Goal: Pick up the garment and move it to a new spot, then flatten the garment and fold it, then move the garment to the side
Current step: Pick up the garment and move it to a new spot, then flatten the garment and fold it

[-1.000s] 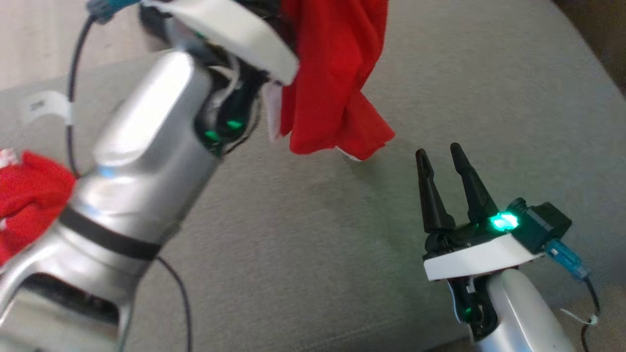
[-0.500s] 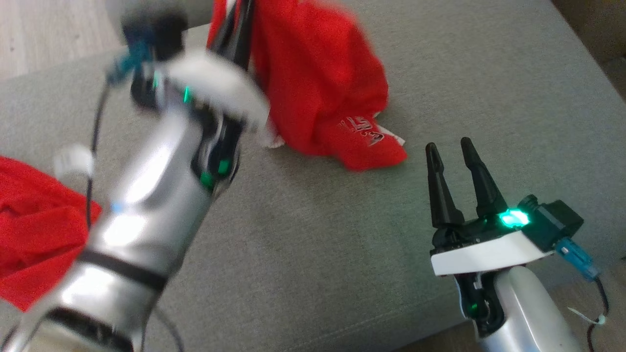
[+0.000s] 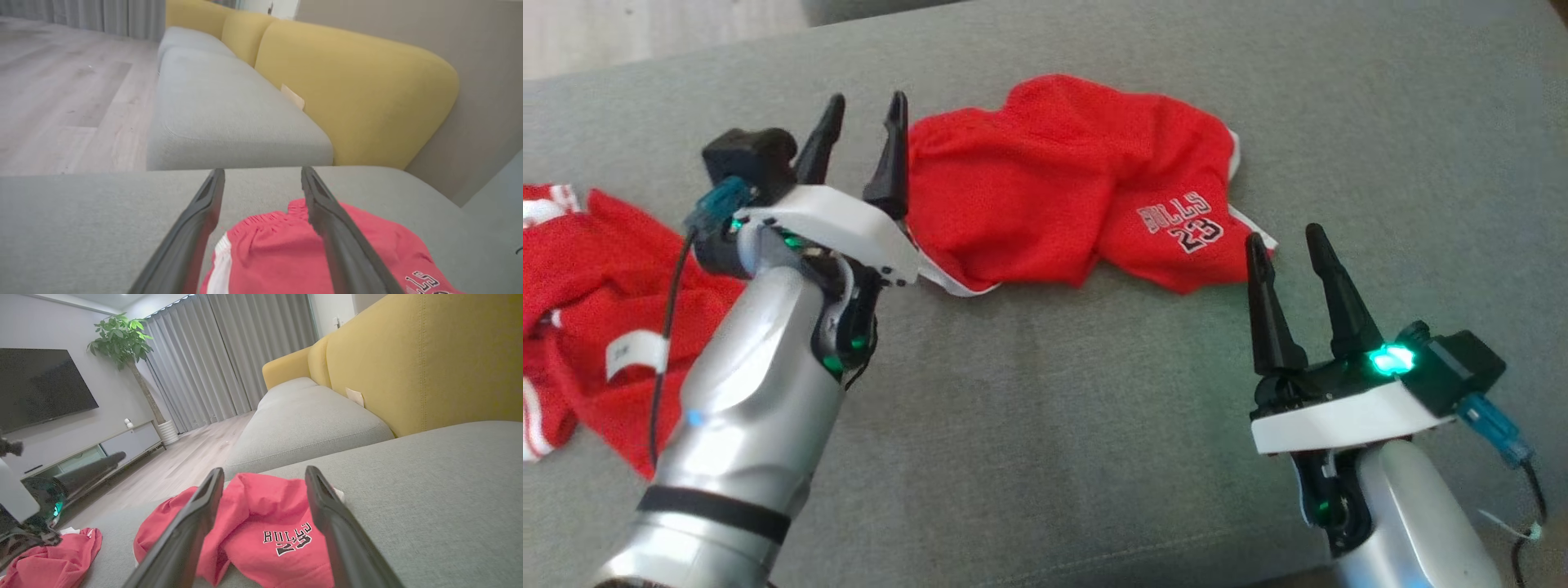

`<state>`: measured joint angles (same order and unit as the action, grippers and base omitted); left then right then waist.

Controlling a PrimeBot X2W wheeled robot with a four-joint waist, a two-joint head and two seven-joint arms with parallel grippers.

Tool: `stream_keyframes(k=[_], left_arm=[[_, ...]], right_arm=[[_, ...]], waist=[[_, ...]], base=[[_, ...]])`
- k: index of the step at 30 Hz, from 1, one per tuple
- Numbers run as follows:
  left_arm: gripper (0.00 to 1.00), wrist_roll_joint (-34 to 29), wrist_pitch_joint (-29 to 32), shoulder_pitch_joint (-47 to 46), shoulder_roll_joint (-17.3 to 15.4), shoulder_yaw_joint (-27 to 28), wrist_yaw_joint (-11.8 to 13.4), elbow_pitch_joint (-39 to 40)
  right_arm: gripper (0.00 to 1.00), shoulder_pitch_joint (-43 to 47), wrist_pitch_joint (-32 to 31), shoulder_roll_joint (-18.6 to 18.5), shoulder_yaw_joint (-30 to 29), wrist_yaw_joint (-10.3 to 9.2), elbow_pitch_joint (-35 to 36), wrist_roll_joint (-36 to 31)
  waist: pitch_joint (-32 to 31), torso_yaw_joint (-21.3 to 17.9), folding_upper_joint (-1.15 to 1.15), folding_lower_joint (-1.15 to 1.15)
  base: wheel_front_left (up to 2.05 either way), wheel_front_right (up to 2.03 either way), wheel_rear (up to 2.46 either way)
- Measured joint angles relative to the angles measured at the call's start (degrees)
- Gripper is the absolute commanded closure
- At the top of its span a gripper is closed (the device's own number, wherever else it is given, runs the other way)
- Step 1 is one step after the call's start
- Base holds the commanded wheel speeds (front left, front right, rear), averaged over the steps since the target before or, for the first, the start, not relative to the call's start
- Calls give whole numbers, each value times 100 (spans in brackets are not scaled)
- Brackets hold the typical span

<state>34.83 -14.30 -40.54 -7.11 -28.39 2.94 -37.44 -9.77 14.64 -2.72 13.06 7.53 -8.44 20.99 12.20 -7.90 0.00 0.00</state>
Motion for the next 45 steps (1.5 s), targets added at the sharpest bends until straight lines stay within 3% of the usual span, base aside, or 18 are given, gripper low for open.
stream_keyframes(k=[10,21,35,45], left_arm=[[0,-1060,-25,1595,68,1215,-363,1862],[0,-1615,-41,3806,379,1692,-705,3176],[0,-1610,-41,3902,416,1469,-801,3359],[0,-1545,-41,3702,422,1205,-800,3314]], right_arm=[[0,214,0,0,-170,0,-197,-152],[0,595,0,1,-302,0,-499,-254],[0,394,0,4,-855,0,-864,-637],[0,-555,-186,4,-1870,0,-2448,-1102]], waist=[[-420,465,0,0],[-886,951,0,0],[-719,1130,0,0],[-358,1266,0,0]], base=[[0,0,0],[0,0,0],[0,0,0],[0,0,0]])
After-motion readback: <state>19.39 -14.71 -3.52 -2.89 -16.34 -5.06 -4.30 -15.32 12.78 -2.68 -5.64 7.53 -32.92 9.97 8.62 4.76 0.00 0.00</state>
